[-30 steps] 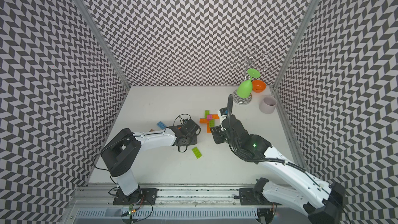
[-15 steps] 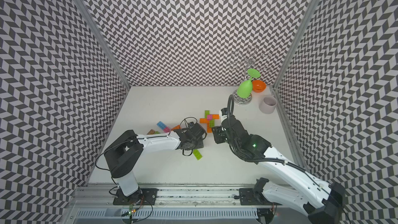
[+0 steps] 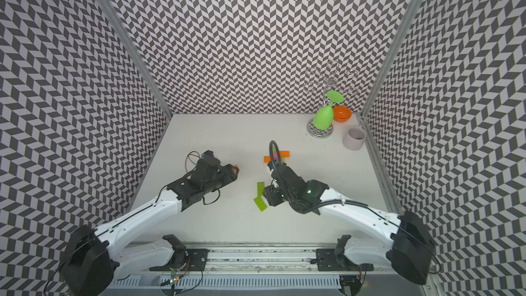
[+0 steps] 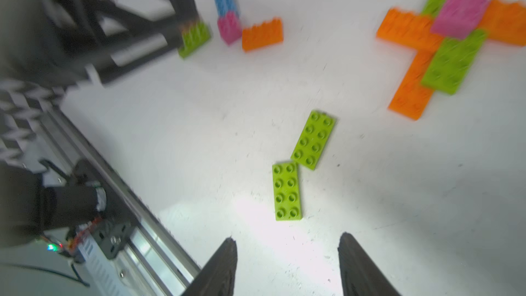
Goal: Assemble a small pinwheel with lego
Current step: Assemble the lego brick at the center of the board.
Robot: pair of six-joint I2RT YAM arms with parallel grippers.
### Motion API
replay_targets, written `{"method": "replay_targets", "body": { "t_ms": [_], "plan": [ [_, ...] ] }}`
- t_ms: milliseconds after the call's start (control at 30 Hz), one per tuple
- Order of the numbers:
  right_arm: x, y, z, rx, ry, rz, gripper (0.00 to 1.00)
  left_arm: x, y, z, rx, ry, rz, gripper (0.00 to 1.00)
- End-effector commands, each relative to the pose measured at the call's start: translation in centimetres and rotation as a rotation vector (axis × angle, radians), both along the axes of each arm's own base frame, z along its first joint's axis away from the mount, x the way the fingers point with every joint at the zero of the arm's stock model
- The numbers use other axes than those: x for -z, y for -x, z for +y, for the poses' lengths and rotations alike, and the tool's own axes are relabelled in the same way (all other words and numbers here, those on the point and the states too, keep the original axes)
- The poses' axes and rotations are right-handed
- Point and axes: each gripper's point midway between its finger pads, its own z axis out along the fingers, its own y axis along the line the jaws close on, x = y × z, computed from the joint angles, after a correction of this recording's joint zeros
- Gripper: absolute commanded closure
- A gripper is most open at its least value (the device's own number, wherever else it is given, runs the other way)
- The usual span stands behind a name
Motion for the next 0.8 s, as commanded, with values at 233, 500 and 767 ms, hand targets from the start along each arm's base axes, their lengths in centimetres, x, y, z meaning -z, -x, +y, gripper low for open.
{"method": "replay_targets", "body": {
  "t_ms": [233,500,767],
  "plan": [
    [6.0,1.1,3.8,-0.109,0.218,0.084,0.37,-0.6,0.4,5.8,-0.043,0.059,-0.061,0.28],
    [8.9,0.7,4.1,-0.078,0.300,0.125,0.38,0.2,0.5,6.0,-0.036,0.074,-0.050,0.29],
    [10.5,-0.2,3.5,-0.035,0.381,0.122,0.41,0.0,0.4,6.2,-0.038,0.073,-0.058,0.29]
  ]
}}
